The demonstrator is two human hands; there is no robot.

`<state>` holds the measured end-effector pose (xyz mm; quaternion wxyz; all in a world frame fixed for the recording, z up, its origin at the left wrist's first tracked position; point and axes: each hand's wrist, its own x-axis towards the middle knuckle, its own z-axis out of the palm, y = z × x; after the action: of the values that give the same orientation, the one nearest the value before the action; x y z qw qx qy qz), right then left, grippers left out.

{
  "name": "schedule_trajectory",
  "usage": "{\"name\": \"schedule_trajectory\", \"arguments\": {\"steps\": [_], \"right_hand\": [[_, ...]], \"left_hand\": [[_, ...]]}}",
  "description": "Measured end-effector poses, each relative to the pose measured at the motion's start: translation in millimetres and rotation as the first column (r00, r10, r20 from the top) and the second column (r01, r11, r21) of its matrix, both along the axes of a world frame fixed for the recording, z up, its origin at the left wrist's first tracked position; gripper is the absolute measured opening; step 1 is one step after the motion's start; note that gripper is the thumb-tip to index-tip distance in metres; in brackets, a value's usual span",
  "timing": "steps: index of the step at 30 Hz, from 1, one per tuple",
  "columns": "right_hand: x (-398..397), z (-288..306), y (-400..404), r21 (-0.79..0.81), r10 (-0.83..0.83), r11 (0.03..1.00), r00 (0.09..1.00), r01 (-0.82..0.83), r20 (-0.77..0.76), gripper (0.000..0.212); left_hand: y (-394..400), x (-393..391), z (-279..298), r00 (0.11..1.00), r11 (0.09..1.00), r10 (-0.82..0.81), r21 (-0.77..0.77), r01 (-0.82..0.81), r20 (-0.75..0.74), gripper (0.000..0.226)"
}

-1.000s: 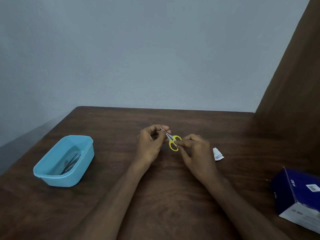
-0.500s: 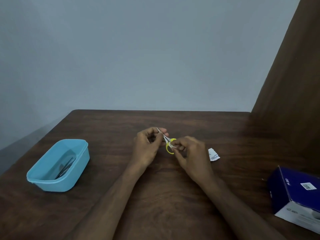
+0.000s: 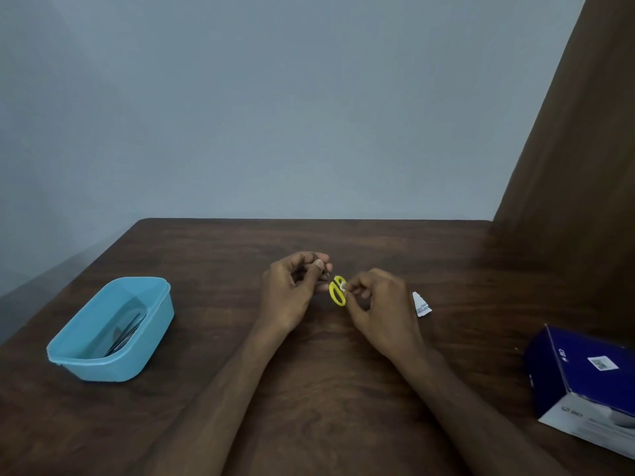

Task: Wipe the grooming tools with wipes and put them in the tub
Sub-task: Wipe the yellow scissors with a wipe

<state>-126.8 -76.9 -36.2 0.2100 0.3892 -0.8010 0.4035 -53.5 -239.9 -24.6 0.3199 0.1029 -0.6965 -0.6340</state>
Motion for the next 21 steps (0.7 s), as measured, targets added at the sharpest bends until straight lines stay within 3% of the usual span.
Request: {"name": "schedule_trajectory", "arguments": {"steps": [3,7,12,14,21], "right_hand": [[0.8,2.7,-0.6,-0.021,0.013,1.000,1.000,-0.013,-0.010,0.010],[5.6,5.8,-3.8,-0.051,0.046,0.997,0.997,-0.049,-0.056,0.009],[3.0,2.5,-1.8,-0.023,0.011,1.000,1.000,-0.011,0.005,0.013],[2.2,2.5,-0.3,-0.014,-0.007,1.000,1.000,0.007,0.020,0.014],[7.3,8.6,0.2,-0.062,0.038,0.997,0.999,-0.039,-0.031,0.009]], "left_hand": [[0.8,0.1,-1.1,1.000,0.999,-0.021,-0.031,0.021,0.005,0.014],[4.1,2.4,-0.6,0.998,0.979,-0.046,-0.195,0.053,0.039,0.014],[1.8,-1.1,0.9,0.999,0.999,0.030,0.012,-0.030,-0.017,0.015],[1.0,-2.7,0.4,0.999,0.999,0.040,0.016,-0.039,-0.021,0.014],[9.5,3.7,0.2,0.999,0.981,-0.041,-0.188,0.041,0.006,0.012]]}}
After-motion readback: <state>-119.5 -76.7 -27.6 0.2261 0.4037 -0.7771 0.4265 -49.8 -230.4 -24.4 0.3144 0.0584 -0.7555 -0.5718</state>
